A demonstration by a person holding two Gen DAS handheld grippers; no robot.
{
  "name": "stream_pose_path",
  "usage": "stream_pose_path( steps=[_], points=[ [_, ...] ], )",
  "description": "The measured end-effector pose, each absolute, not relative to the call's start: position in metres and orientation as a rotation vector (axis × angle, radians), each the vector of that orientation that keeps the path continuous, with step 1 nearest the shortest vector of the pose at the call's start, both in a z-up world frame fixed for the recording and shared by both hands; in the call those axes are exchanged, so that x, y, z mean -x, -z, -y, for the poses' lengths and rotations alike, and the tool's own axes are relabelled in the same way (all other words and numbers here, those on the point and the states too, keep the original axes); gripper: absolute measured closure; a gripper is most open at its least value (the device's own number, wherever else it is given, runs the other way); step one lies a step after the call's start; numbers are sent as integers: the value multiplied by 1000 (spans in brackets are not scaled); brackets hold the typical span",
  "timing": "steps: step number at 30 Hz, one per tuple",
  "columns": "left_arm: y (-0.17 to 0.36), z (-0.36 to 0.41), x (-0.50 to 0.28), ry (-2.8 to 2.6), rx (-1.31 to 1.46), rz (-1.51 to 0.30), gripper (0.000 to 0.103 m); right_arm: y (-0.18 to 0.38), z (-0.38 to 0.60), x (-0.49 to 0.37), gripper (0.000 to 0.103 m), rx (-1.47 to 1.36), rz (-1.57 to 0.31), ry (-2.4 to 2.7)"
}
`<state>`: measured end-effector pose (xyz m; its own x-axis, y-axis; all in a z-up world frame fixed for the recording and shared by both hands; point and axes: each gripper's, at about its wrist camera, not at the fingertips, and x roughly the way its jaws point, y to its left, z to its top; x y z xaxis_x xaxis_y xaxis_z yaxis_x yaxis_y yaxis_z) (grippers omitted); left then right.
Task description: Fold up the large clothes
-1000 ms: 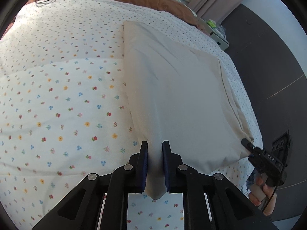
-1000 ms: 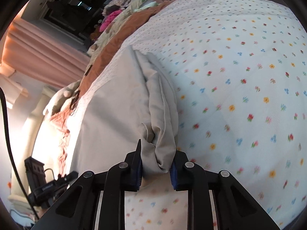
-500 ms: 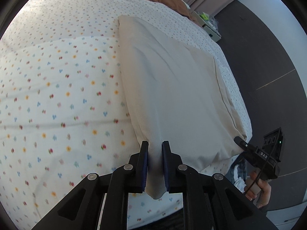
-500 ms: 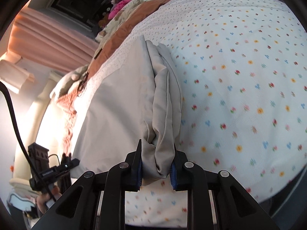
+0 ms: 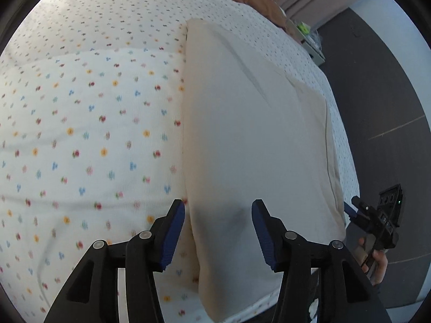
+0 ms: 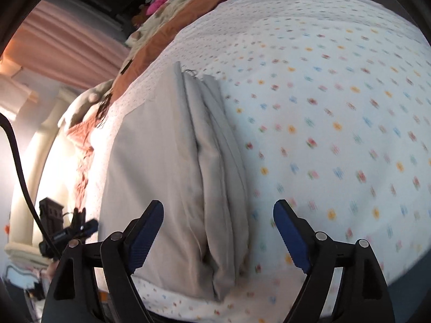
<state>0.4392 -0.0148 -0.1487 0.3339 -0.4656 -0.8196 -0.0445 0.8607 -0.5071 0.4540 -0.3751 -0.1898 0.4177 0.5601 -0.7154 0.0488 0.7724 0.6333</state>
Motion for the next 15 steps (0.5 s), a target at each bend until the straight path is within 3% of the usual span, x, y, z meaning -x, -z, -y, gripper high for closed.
stream_pose_path(
  steps=[15],
  points=[
    [146, 9, -500, 189, 469, -1167, 49, 228, 343, -559, 19, -633, -1234, -592]
  ],
)
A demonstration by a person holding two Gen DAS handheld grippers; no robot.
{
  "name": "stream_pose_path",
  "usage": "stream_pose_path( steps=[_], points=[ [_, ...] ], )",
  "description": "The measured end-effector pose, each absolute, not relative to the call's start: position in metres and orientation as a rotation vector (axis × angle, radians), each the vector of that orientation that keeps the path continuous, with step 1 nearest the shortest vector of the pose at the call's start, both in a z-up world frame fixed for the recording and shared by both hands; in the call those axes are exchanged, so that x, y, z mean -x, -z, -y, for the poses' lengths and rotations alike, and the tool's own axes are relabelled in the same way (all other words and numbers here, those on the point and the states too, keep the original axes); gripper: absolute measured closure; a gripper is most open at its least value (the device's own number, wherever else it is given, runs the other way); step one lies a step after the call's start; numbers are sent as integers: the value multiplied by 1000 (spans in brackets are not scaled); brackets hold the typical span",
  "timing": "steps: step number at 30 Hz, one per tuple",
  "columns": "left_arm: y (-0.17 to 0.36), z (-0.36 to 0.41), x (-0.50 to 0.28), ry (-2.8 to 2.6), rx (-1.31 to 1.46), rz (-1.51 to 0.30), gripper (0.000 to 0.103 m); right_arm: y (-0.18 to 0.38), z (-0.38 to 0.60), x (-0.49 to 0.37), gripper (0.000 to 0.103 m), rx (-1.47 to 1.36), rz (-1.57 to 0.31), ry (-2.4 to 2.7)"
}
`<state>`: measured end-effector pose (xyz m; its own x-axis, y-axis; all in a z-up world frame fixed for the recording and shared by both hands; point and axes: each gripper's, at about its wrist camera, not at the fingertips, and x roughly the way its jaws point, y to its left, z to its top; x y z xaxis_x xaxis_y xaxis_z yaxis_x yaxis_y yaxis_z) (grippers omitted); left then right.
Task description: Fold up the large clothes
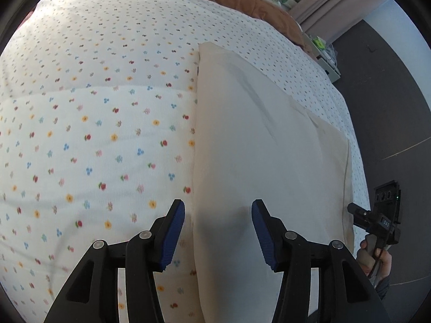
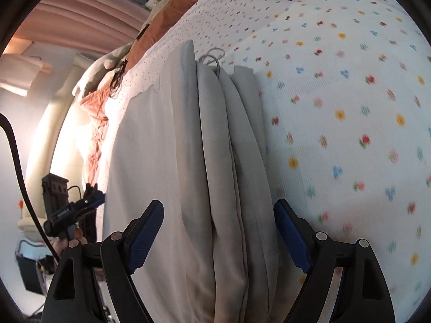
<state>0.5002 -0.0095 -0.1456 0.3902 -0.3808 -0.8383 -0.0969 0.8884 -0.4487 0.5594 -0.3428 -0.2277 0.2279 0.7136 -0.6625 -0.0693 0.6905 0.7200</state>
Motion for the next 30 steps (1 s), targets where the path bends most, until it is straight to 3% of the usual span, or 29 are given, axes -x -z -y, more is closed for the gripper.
stream_pose_path(
  steps=[16, 18, 20, 23, 26, 30],
  points=[
    [165, 9, -567, 155, 521, -1181, 50, 241, 312, -619, 21, -669, -1297, -729],
    [166, 12, -578, 143, 505, -1178, 49, 241, 310, -624, 27, -664, -1306, -703],
    [165, 14, -585, 133, 488, -1176, 50, 244, 315, -627, 49, -675, -1317, -660],
    [164, 19, -594, 136, 464, -1159, 57, 247, 325, -623, 65, -699, -1305, -638],
    [162, 25, -597, 136, 425, -1158, 67, 238, 326, -614, 78, -653, -1269, -612],
    [153, 32, -595, 131, 375, -1153, 81, 217, 322, -608, 86, -594, -1227, -586]
  ],
)
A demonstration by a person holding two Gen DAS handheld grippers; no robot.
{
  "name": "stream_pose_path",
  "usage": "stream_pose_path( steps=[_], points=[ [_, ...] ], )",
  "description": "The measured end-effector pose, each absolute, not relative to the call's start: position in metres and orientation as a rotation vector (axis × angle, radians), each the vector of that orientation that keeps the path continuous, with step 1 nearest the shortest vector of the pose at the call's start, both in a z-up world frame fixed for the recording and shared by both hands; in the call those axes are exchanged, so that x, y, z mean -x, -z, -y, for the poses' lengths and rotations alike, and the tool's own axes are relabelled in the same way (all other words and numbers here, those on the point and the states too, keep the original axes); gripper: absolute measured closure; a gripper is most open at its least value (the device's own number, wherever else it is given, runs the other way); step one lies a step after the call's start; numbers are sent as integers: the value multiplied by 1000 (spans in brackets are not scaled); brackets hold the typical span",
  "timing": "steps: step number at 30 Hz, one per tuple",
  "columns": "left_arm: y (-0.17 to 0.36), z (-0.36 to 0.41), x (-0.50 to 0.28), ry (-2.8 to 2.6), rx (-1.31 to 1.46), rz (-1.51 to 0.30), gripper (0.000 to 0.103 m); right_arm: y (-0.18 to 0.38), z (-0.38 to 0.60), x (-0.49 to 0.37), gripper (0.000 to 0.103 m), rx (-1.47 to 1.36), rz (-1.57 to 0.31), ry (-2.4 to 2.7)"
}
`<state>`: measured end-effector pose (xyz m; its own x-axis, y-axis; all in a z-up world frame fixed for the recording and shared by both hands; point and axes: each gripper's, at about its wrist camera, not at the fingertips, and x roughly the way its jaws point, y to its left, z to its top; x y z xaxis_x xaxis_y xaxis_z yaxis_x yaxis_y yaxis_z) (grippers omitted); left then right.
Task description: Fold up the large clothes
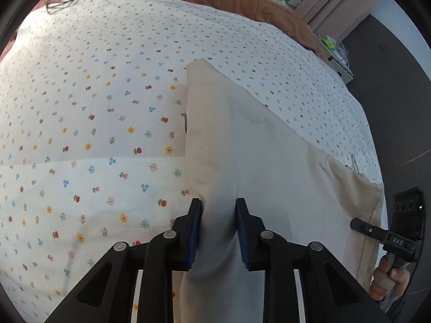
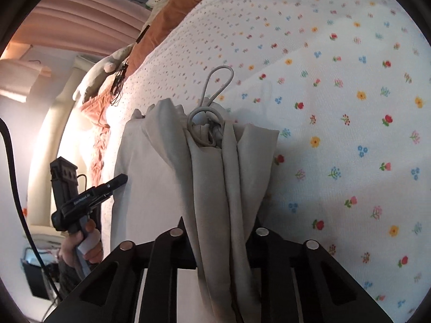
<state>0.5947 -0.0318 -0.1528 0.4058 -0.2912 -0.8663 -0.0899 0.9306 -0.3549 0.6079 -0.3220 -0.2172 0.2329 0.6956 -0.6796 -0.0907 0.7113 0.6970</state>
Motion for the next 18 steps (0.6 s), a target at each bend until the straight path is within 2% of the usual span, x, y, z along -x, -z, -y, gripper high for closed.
stream_pose_path(
  steps=[6, 18],
  points=[
    [129, 25, -581, 162, 394, -1092, 88, 181, 317, -591, 89, -541, -1144, -586],
    [60, 29, -539, 236, 398, -950, 91, 120, 302, -542, 90, -513, -996, -537]
  ],
)
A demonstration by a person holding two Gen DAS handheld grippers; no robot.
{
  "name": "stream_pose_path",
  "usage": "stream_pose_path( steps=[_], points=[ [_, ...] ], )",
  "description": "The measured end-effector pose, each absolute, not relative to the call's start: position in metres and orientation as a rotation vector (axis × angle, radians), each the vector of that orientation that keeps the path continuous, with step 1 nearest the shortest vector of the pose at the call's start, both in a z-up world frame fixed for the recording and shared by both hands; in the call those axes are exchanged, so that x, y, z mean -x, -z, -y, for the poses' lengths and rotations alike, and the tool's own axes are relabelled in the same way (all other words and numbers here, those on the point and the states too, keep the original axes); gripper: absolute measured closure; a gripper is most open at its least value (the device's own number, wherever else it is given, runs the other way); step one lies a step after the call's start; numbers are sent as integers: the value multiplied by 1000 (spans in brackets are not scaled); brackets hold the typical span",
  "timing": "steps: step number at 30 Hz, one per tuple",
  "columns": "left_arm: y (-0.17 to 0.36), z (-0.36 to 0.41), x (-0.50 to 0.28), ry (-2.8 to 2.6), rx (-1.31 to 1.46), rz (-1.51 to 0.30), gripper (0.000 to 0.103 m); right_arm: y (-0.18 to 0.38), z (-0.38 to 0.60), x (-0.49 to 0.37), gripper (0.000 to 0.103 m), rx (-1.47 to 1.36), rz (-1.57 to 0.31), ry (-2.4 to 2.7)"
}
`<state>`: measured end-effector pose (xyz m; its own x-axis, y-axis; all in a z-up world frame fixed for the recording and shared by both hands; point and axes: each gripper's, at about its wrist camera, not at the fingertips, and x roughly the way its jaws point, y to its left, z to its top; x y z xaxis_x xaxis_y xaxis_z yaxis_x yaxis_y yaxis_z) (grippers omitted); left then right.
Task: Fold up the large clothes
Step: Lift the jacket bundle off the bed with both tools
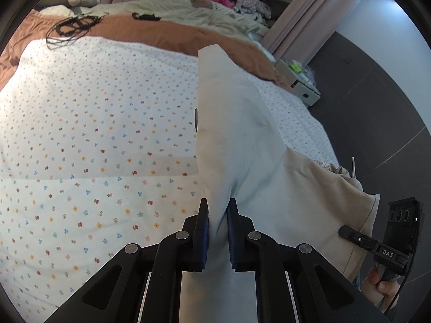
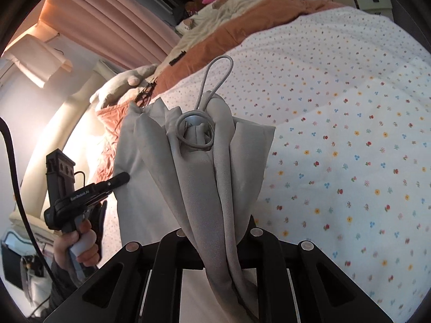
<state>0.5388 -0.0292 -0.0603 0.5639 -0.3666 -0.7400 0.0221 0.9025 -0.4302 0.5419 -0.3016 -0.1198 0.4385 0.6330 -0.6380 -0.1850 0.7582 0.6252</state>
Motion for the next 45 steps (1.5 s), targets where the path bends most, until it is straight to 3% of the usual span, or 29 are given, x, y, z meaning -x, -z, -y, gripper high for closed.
stream_pose_path(
  steps=[11, 22, 32, 45],
  points=[
    [5, 32, -490, 344, 428, -834, 93, 71, 305, -493, 90, -516, -872, -483],
    [-55, 64, -456, 448, 438, -706, 93, -13, 333, -434, 90, -447, -689, -432],
    [-101, 142, -445, 596, 456, -660, 93, -77, 403, -395, 90, -348, -598, -328],
    [-124, 267, -426, 765, 458, -689, 93, -136, 499, -344, 90, -215, -566, -160]
  ],
)
